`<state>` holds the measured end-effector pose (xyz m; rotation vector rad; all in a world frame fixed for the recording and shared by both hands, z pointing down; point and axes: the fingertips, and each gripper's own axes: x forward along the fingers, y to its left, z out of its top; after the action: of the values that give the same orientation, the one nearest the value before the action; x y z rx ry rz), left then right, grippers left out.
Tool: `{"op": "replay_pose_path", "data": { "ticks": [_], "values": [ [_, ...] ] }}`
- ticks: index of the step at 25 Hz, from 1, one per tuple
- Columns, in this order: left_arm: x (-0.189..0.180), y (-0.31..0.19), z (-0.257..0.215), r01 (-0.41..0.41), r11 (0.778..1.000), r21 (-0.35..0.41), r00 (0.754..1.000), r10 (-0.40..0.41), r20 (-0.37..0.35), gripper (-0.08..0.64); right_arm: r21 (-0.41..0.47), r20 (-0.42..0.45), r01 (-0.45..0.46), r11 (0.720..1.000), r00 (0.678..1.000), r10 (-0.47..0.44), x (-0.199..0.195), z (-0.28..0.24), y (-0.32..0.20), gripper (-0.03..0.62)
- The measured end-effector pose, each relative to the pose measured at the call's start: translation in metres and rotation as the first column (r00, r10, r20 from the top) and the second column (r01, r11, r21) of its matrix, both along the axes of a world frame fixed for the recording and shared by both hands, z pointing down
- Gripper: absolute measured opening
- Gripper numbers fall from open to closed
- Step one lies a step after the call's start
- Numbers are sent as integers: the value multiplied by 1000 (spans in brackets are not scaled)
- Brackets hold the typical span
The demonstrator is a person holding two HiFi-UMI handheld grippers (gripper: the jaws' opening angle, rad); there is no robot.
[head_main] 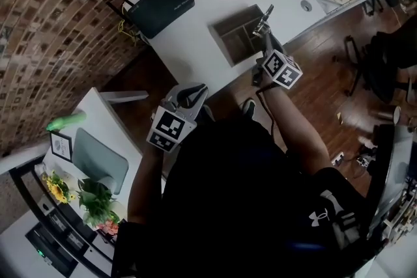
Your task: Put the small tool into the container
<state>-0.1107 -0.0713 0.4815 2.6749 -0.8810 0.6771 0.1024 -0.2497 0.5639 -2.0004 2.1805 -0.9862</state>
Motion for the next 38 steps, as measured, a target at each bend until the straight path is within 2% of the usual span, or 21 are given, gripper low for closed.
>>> {"op": "replay_pose_path", "data": {
  "ticks": [5,9,14,17,19,22,25,28,38],
  "values": [
    [9,-5,-1,18,1000,4,1000,-18,-13,18,-20,1,97,995,995,-97,-20,6,0,29],
    [14,-6,1,34,999,-4,999,-34,-16,17,-38,8,137,990,991,-137,-25,6,-1,35],
    [21,-11,3,69,998,-9,997,-70,-29,18,-41,37,186,982,982,-185,-15,7,4,131],
    [25,-22,1,121,993,-11,991,-121,-51,18,-45,64,182,982,982,-179,3,1,14,135],
    [31,-28,-5,154,988,-31,984,-156,-82,18,-42,86,176,983,981,-172,20,-10,23,120],
    [46,-39,-13,192,980,-53,969,-198,-149,18,-16,138,198,980,971,-194,36,-32,38,46],
    [63,-47,-16,214,972,-98,950,-230,-213,9,21,162,230,973,959,-231,41,-55,56,34],
    [81,-52,-17,242,959,-147,926,-273,-259,3,63,143,271,960,950,-278,39,-75,75,19],
    [116,-35,-5,268,941,-205,917,-315,-246,2,125,47,456,881,884,-464,17,-91,123,10]
  ]
}}
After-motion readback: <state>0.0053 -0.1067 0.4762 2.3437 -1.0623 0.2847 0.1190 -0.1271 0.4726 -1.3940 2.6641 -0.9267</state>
